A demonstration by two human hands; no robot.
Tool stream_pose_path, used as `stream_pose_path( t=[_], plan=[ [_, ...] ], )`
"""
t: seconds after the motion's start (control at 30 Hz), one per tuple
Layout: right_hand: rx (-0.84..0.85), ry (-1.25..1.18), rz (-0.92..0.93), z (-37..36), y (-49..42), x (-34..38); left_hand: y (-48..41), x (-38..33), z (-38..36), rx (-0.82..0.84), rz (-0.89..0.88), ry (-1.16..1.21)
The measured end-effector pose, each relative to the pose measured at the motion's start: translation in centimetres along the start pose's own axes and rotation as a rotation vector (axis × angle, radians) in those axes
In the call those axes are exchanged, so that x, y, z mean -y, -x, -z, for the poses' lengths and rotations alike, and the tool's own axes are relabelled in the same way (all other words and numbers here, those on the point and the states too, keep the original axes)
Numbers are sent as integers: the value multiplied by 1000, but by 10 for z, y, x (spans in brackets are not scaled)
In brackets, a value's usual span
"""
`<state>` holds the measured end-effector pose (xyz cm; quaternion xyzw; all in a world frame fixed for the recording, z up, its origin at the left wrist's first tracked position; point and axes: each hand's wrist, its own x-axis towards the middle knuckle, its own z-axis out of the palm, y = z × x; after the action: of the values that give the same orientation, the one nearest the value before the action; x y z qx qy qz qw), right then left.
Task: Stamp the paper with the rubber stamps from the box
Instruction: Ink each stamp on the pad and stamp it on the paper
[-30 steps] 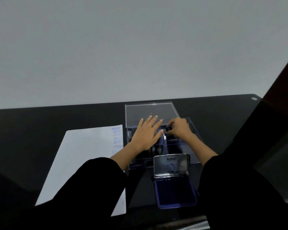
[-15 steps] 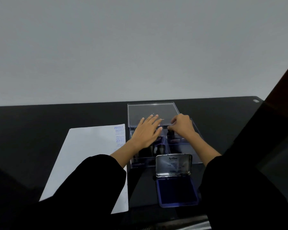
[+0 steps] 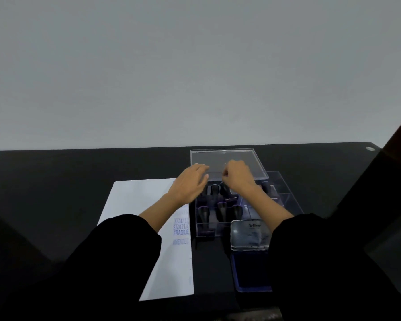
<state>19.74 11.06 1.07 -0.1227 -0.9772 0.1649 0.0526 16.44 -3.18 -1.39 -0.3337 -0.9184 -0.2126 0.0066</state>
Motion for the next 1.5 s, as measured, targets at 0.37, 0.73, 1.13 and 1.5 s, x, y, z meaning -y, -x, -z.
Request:
stream_pose_path(
  t=[0.37, 0.73, 1.13, 1.5],
  plan=[
    [62, 285, 7, -18, 8, 5, 8, 1, -17, 21, 16, 18],
    [14, 167, -19, -13, 10, 7, 9, -2, -9, 65, 10, -24],
    [-223, -145, 55, 50, 66, 10, 49, -42, 30, -21, -40, 2],
    [-242, -193, 8, 32, 156, -16, 125, -69, 11, -48, -94, 42]
  ],
)
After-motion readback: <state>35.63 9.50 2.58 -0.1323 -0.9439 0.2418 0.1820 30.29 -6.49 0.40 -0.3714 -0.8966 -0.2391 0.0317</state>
